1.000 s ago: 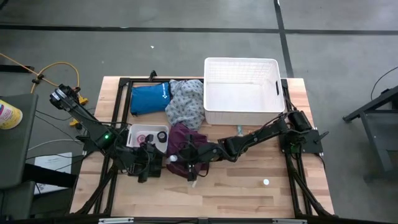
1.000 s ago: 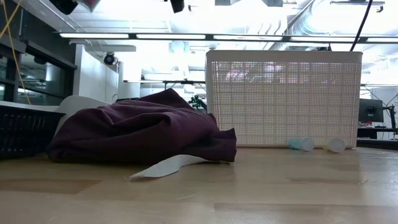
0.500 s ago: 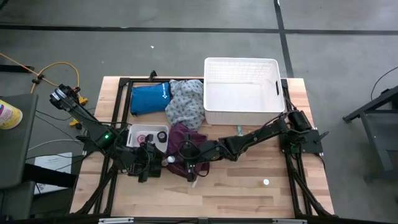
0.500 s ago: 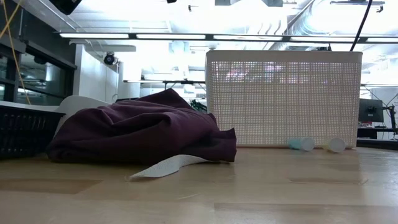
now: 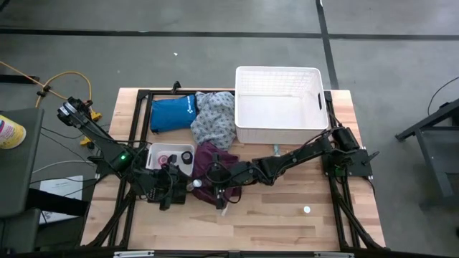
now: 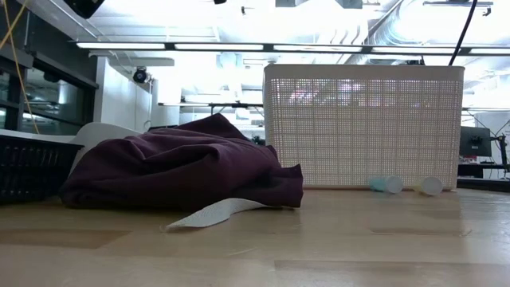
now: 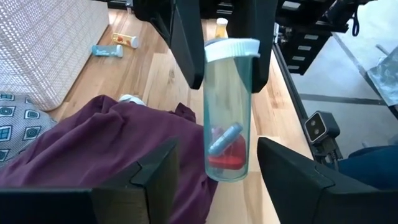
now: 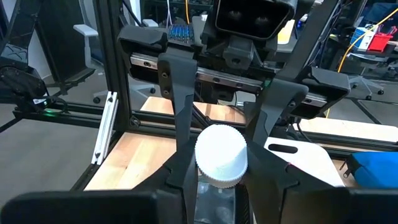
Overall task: Pick & place medical supplies in basket/bin
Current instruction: Put the bottom blue pill bottle into the black bin
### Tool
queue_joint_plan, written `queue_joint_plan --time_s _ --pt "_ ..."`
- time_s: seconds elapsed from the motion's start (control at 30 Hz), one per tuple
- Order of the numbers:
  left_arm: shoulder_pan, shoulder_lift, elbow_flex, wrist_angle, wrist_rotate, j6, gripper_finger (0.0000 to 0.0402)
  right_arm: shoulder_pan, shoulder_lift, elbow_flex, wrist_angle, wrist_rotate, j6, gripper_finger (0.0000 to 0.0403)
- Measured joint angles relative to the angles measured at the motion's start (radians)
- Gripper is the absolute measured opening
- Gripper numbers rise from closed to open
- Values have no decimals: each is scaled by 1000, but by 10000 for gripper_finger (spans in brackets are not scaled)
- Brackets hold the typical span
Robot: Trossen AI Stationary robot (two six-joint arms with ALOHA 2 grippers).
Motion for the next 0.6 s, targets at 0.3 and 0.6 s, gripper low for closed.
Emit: queue_joint_plan --time_s 0.3,0.6 --pt "0 0 0 7 0 -2 124 0 0 0 0 1 0 99" --pt "0 0 0 7 0 -2 85 0 0 0 0 1 0 98"
